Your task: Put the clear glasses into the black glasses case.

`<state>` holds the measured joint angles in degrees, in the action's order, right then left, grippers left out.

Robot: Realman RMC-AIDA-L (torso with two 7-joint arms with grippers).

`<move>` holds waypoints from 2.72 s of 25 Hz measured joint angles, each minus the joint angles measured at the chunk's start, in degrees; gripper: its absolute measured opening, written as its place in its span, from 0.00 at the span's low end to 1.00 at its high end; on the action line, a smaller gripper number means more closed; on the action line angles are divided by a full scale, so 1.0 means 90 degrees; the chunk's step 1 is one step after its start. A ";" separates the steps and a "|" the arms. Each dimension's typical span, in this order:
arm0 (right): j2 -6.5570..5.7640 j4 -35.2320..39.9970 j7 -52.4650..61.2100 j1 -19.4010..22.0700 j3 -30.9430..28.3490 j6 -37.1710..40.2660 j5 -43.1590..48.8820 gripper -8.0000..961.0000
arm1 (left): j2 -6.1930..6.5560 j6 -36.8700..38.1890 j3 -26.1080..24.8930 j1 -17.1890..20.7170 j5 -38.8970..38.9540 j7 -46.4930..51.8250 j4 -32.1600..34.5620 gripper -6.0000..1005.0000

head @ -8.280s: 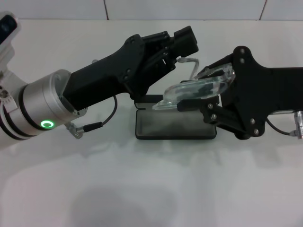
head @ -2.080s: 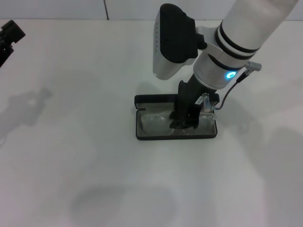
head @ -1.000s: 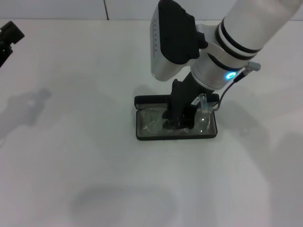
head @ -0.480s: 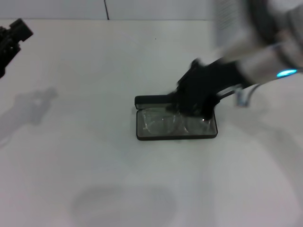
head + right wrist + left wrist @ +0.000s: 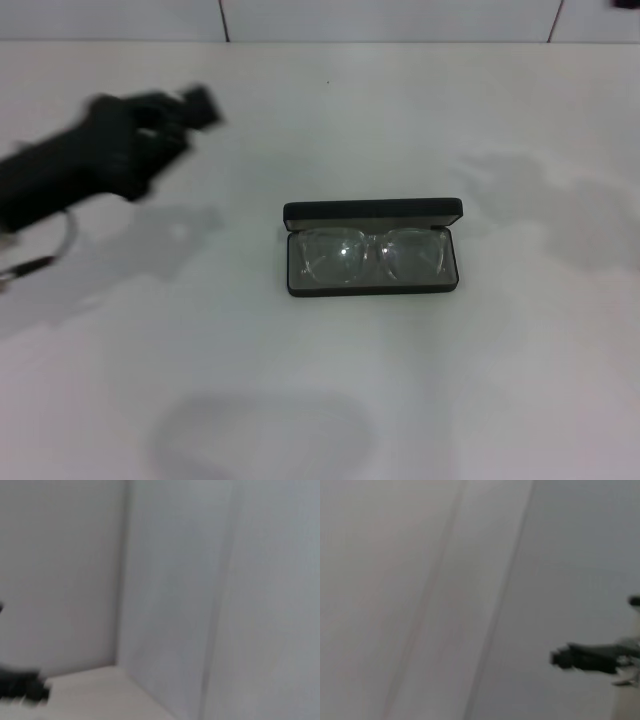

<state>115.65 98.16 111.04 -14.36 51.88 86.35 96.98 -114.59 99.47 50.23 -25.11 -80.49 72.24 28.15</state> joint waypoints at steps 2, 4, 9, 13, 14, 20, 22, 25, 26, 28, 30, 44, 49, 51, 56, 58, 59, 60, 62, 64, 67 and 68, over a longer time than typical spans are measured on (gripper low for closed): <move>-0.0004 -0.0289 -0.0135 0.0082 -0.0204 0.0030 -0.0145 0.18 | -0.0173 -0.0186 0.0000 -0.0299 -0.0438 0.0000 -0.0086 0.12; -0.0010 -0.1340 -0.0641 0.0255 -0.0880 0.0159 -0.0542 0.18 | -0.0408 -0.0626 0.0001 -0.0761 -0.0884 0.0021 -0.0168 0.12; -0.0011 -0.3255 -0.1526 0.0164 -0.2046 0.0726 -0.1087 0.18 | -0.0544 -0.1433 0.0060 -0.1511 -0.1467 0.0122 -0.0573 0.13; -0.0025 -0.3981 -0.1920 0.0095 -0.2407 0.0998 -0.1100 0.18 | -0.0545 -0.2101 0.0114 -0.1909 -0.1616 0.0196 -0.0910 0.14; -0.0026 -0.4062 -0.1972 0.0095 -0.2412 0.1008 -0.1088 0.18 | -0.0557 -0.2283 0.0191 -0.1975 -0.1685 0.0257 -0.0948 0.14; -0.0035 -0.4588 -0.2256 -0.0002 -0.2413 0.1006 -0.1068 0.18 | -0.0584 -0.2989 0.0960 -0.2115 -0.1698 0.0510 -0.1012 0.16; -0.0044 -0.4726 -0.2323 -0.0045 -0.2393 0.0987 -0.1066 0.18 | -0.0589 -0.3045 0.1051 -0.2118 -0.1692 0.0501 -0.1014 0.17; -0.0049 -0.4896 -0.2426 -0.0101 -0.2385 0.0967 -0.1063 0.18 | -0.0605 -0.3059 0.1070 -0.2103 -0.1634 0.0491 -0.1016 0.18; -0.0051 -0.4937 -0.2453 -0.0123 -0.2385 0.0962 -0.1062 0.18 | -0.0610 -0.3067 0.1059 -0.2091 -0.1604 0.0494 -0.1017 0.18; -0.0059 -0.5018 -0.2482 -0.0166 -0.2383 0.0957 -0.1061 0.18 | -0.0612 -0.3086 0.1032 -0.2069 -0.1580 0.0500 -0.1019 0.19; -0.0070 -0.5063 -0.2488 -0.0193 -0.2384 0.0957 -0.1061 0.18 | -0.0614 -0.3144 0.1021 -0.2065 -0.1579 0.0504 -0.1027 0.20; -0.0096 -0.5459 -0.2683 -0.0268 -0.2415 0.0922 -0.1061 0.18 | -0.0654 -0.3691 0.1185 -0.2207 -0.1573 0.0430 -0.1475 0.21; -0.0105 -0.5559 -0.2736 -0.0285 -0.2398 0.0916 -0.1063 0.17 | -0.0652 -0.3669 0.1320 -0.2186 -0.1573 0.0386 -0.1483 0.21; -0.0108 -0.5605 -0.2760 -0.0296 -0.2392 0.0905 -0.1065 0.17 | -0.0654 -0.3659 0.1374 -0.2167 -0.1575 0.0315 -0.1488 0.21; -0.0108 -0.5650 -0.2803 -0.0311 -0.2383 0.0894 -0.1068 0.17 | -0.0668 -0.3652 0.1579 -0.2136 -0.1562 0.0220 -0.1589 0.21; -0.0107 -0.5652 -0.2804 -0.0316 -0.2384 0.0887 -0.1070 0.17 | -0.0668 -0.3664 0.1599 -0.2128 -0.1617 0.0144 -0.1675 0.21; -0.0107 -0.5653 -0.2804 -0.0318 -0.2384 0.0885 -0.1071 0.17 | -0.0669 -0.3664 0.1628 -0.2122 -0.1617 0.0109 -0.1704 0.21; -0.0107 -0.5654 -0.2804 -0.0318 -0.2383 0.0884 -0.1071 0.17 | -0.0669 -0.3664 0.1666 -0.2103 -0.1618 0.0084 -0.1720 0.21; -0.0107 -0.5668 -0.2805 -0.0318 -0.2384 0.0883 -0.1071 0.18 | -0.0671 -0.3664 0.1768 -0.2065 -0.1607 0.0058 -0.1724 0.21; -0.0107 -0.5701 -0.2806 -0.0318 -0.2383 0.0883 -0.1069 0.18 | -0.0677 -0.3537 0.1812 -0.2031 -0.1587 -0.0052 -0.1692 0.21; -0.0112 -0.5721 -0.2807 -0.0322 -0.2377 0.0899 -0.0959 0.18 | -0.0679 -0.3253 0.1817 -0.1998 -0.1478 -0.0209 -0.1631 0.21; -0.0116 -0.5723 -0.2811 -0.0339 -0.2379 0.0914 -0.0851 0.18 | -0.0659 -0.2693 0.1818 -0.1876 -0.1209 -0.0343 -0.1451 0.21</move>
<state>114.61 46.65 85.74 -17.42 30.48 94.57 89.32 -120.51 75.24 66.59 -41.99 -91.37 69.15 15.09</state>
